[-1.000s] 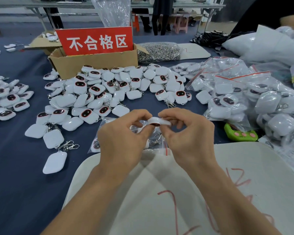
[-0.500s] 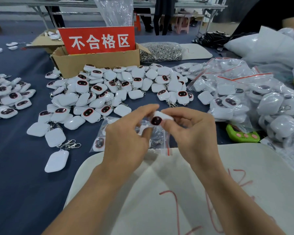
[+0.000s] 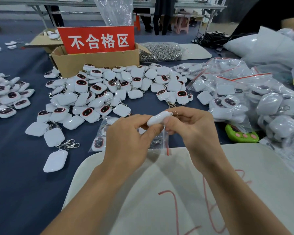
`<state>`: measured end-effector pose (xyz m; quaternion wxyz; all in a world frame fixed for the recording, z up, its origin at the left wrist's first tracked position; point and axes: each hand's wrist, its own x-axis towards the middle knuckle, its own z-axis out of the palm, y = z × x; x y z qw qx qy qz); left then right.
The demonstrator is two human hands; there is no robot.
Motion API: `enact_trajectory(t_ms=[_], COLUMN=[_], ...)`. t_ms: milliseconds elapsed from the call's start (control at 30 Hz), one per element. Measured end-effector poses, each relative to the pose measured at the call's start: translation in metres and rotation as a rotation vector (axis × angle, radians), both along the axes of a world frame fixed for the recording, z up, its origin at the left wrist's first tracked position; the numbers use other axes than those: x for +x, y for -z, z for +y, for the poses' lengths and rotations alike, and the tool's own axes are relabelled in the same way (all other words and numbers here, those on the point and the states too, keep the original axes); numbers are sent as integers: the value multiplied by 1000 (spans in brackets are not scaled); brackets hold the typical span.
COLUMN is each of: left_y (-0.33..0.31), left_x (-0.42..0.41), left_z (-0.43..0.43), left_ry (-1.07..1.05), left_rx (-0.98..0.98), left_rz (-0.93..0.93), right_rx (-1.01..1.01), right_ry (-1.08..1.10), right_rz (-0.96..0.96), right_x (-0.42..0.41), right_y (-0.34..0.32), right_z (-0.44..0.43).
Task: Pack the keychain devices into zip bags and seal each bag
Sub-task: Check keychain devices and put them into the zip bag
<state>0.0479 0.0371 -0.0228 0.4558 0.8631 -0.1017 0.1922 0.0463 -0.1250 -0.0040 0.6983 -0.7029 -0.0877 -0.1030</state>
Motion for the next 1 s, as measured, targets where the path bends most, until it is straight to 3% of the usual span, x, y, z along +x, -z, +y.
enact_trajectory(t_ms=[100, 233, 333, 433, 533, 633, 833, 967, 1000], left_y=[0, 3, 3, 4, 7, 8, 5, 1, 1], left_x=[0, 0, -4, -4, -2, -2, -7, -4, -3], left_z=[-2, -1, -10, -23, -25, -24, -12, -7, -6], left_ry=[-20, -119, -180, -180, -215, -260, -99, -84, -102], left_rx=[-83, -36, 194, 480, 579, 433, 51, -148, -157], left_rz=[-22, -213, -138, 5, 55, 58, -139, -236, -237], right_rx=[-27, -145, -252, -272, -344, -428, -399, -711, -700], right_ry=[58, 351, 491, 487, 499, 480, 74, -122, -96], right_rz=[22, 124, 180, 204, 237, 251, 202, 134, 98], right_x=[1, 9, 15, 15, 15, 16, 14, 14, 14], right_y=[2, 14, 19, 19, 19, 22, 30, 26, 24], right_z=[1, -5, -18, -20, -20, -16, 13, 22, 23])
